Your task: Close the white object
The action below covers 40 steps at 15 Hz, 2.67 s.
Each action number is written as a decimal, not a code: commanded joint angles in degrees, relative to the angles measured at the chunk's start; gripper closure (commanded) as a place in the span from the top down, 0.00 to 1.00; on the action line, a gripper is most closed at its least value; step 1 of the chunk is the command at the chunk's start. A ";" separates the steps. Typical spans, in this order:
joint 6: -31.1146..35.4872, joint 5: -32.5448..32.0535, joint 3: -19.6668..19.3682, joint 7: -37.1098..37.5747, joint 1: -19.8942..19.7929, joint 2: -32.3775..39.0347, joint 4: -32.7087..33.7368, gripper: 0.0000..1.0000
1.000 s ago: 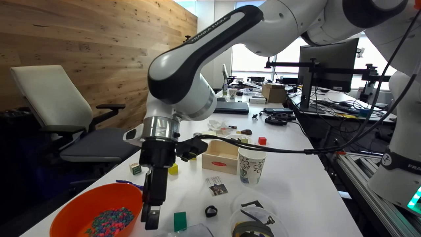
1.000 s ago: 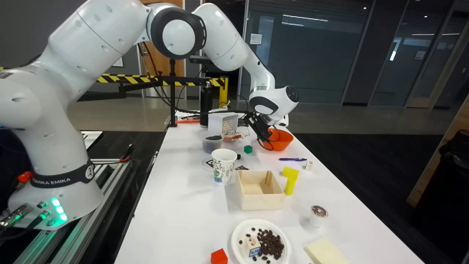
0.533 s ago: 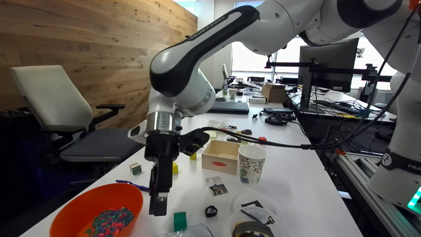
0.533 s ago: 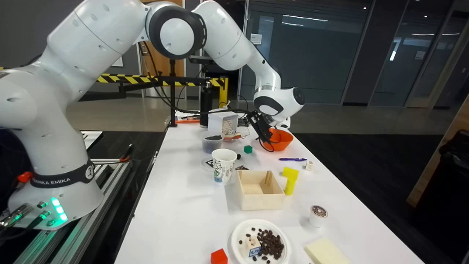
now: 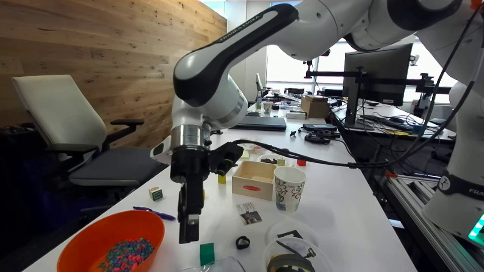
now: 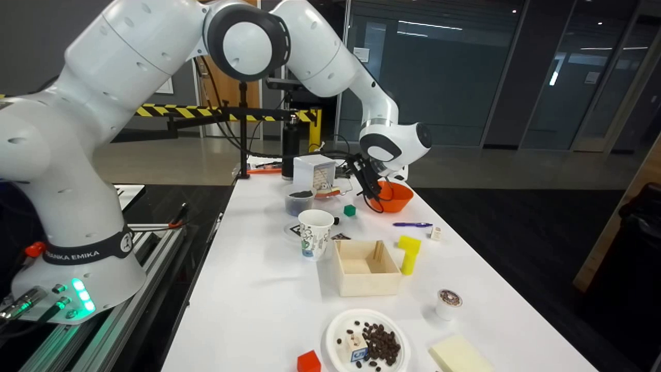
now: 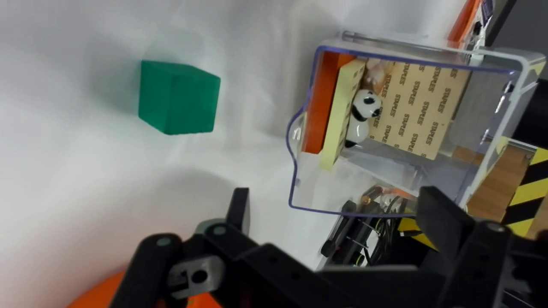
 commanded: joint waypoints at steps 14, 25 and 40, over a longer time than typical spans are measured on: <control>-0.78 -3.71 -0.05 5.55 2.65 2.13 -0.19 0.74; 1.46 -8.43 1.25 10.85 5.74 -1.66 -3.03 0.34; 12.99 -17.25 1.68 30.59 10.83 -17.61 -17.44 0.96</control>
